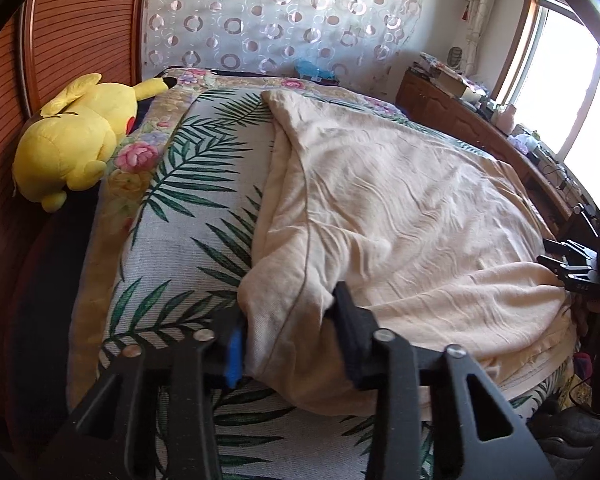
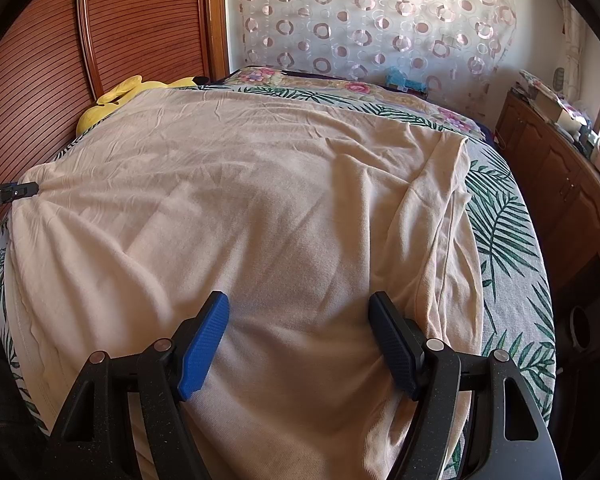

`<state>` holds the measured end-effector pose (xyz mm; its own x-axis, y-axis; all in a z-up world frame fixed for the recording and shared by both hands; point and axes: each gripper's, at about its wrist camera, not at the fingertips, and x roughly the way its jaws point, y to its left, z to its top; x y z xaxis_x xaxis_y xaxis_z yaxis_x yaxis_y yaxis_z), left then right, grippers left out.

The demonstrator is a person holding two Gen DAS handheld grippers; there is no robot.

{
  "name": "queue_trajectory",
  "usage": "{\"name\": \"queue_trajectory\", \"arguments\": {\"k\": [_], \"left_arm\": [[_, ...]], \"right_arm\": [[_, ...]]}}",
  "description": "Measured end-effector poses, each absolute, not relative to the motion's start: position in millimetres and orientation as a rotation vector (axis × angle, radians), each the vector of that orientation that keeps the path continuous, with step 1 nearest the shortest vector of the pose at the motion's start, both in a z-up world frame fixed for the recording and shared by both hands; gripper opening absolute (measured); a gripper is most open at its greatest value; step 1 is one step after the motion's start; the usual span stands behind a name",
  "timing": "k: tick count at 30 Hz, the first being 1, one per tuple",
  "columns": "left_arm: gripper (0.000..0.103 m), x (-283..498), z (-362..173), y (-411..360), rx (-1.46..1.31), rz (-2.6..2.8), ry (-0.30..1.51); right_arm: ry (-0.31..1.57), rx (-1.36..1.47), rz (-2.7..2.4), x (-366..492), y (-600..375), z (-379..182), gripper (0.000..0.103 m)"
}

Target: Fold small clothes

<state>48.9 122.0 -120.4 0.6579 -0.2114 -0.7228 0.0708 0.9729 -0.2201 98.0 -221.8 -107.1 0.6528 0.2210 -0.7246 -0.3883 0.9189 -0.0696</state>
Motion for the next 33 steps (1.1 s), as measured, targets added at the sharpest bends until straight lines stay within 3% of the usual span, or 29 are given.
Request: {"name": "queue_trajectory", "arguments": {"k": [7, 16, 33], "left_arm": [[0.012, 48, -117, 114, -0.19, -0.213, 0.824], [0.01, 56, -66, 81, -0.188, -0.327, 0.671], [0.01, 86, -25, -48, -0.039, -0.614, 0.623]], "right_arm": [[0.788, -0.227, 0.35, 98, -222, -107, 0.074], [0.788, -0.227, 0.35, 98, -223, -107, 0.074], [0.706, -0.112, 0.348, 69, -256, -81, 0.074]]}}
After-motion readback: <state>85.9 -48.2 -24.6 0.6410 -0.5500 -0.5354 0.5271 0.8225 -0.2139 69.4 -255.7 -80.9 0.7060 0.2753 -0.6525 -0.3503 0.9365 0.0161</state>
